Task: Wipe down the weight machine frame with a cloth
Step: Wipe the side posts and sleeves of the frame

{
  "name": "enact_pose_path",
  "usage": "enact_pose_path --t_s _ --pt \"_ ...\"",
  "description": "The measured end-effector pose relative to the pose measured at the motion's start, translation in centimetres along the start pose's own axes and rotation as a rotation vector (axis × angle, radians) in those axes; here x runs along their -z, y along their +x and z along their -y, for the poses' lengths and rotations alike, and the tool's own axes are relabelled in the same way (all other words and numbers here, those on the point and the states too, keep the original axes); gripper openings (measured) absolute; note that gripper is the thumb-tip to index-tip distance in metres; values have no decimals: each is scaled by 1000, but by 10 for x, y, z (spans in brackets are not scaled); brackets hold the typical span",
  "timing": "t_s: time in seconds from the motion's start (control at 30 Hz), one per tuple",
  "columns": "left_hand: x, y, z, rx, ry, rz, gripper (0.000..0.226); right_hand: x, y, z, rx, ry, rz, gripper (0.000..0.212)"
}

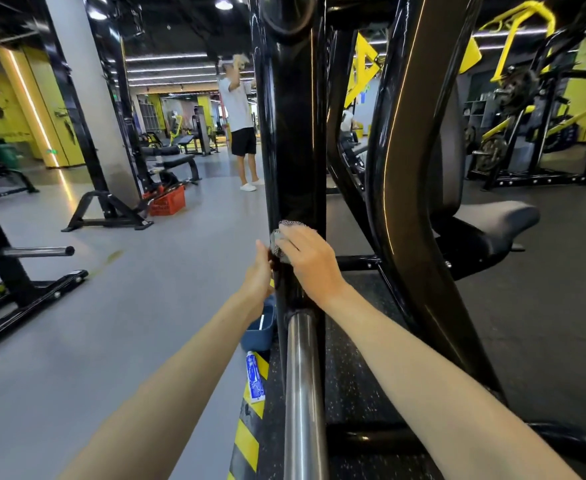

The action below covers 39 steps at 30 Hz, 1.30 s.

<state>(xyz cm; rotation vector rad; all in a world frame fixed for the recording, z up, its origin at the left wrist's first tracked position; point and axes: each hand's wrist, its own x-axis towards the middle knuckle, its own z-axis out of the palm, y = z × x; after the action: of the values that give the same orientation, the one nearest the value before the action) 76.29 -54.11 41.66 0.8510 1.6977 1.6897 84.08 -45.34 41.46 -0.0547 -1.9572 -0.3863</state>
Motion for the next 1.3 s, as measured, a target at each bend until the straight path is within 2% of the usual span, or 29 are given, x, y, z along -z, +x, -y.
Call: enact_pose_path --t_s 0.07,0.17,0.23,0.3,0.4,0.47,0.53,0.6,0.67,0.73,0.8,0.83,0.9,0.97,1.07,1.1,1.17,1.23,1.27,1.3 --pt "0 -1 3 6 -11 -4 63 -8 -17 0 37 -39 17 15" --pt "2 0 5 22 -15 9 63 -12 -60 7 148 -5 259 16" --pt "4 2 2 41 -64 25 67 -9 -52 6 165 20 339 18" --pt "6 4 4 60 -165 16 72 -2 -17 5 132 29 256 16" --pt "4 9 15 83 -293 12 74 13 51 -4 28 22 28 35" --pt "4 11 26 113 -364 -14 73 14 74 -12 35 4 17 39" --pt "4 10 33 124 -437 -80 70 4 61 -13 108 33 71 36" --pt "6 10 39 115 -504 -125 67 -9 15 -8 189 64 196 34" --pt "9 8 43 115 -531 -136 67 -17 -36 4 181 100 382 52" --pt "13 8 48 143 -469 -131 67 -18 -66 6 161 216 499 63" --pt "16 7 54 149 -298 -125 65 -12 -68 -4 139 255 542 63" --pt "16 4 55 156 -219 -135 61 -5 -64 -10 89 264 543 56" --pt "14 -1 57 145 -128 -106 61 10 -55 -20 -137 358 519 45" --pt "9 -3 60 122 -85 -31 60 13 -50 -18 -405 429 374 41" --pt "4 -1 67 105 -49 -37 54 -4 -61 8 -737 488 134 58" --pt "5 0 71 87 -16 -41 52 -11 -67 17 -861 556 54 58" --pt "6 0 79 55 36 -53 44 -19 -86 30 -1064 672 -62 40" --pt "3 -2 85 45 33 -63 38 -30 -118 36 -1192 603 -14 19" --pt "2 -3 88 44 24 -63 37 -34 -134 37 -1270 586 42 17" --pt "0 -3 93 46 -1 -53 38 -36 -147 39 -1348 564 112 24"
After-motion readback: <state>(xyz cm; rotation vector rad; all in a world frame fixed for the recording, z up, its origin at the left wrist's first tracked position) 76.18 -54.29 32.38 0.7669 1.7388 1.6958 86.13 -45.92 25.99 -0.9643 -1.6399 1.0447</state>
